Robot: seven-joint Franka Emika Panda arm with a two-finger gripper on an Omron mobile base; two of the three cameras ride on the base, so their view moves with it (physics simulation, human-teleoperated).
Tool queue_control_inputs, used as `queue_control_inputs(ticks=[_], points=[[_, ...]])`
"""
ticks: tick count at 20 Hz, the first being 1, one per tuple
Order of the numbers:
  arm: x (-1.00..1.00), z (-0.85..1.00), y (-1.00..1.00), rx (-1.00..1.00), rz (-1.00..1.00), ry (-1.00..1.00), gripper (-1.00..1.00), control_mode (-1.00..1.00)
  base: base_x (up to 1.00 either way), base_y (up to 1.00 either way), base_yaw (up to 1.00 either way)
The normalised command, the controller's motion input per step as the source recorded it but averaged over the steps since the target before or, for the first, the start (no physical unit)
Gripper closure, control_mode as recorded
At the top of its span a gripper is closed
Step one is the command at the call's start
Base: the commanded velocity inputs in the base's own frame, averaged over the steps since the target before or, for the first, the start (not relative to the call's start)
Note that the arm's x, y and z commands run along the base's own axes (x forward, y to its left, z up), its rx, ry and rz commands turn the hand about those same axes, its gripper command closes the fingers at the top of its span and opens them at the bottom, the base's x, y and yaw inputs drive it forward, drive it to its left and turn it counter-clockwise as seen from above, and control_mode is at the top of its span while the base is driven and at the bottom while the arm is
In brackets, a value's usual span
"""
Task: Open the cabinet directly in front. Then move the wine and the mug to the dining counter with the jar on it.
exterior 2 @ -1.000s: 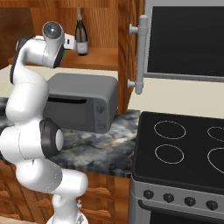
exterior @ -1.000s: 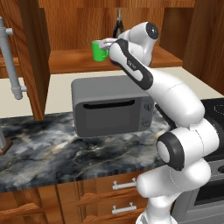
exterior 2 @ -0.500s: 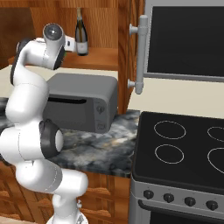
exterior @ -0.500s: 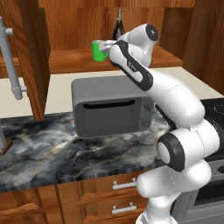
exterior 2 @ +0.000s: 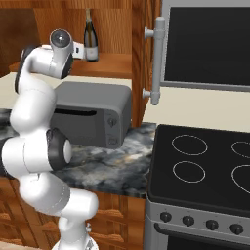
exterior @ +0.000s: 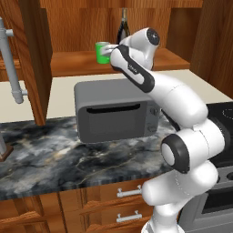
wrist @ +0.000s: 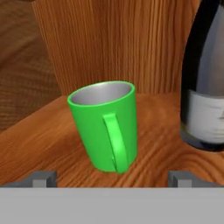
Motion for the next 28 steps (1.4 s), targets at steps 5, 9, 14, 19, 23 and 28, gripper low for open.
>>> queue_control_inputs(ticks=[5,9,14,19,23,28], points=[[0.47,-0.08,0.22,-0.05,0.00,0.00,-1.00,-1.00,0.00,0.00,0.00],[0.39,-0.10,0.04,-0.01,0.01,0.01,-1.00,-1.00,0.00,0.00,0.00],[0.38,-0.10,0.00,0.00,0.04,0.00,-1.00,-1.00,0.00,0.00,0.00],[0.16,-0.05,0.00,0.00,0.05,0.00,-1.00,-1.00,0.00,0.00,0.00],[0.00,0.00,0.00,0.00,0.00,0.00,1.00,-1.00,0.00,0.00,0.00],[0.00,0.00,0.00,0.00,0.00,0.00,1.00,-1.00,0.00,0.00,0.00]])
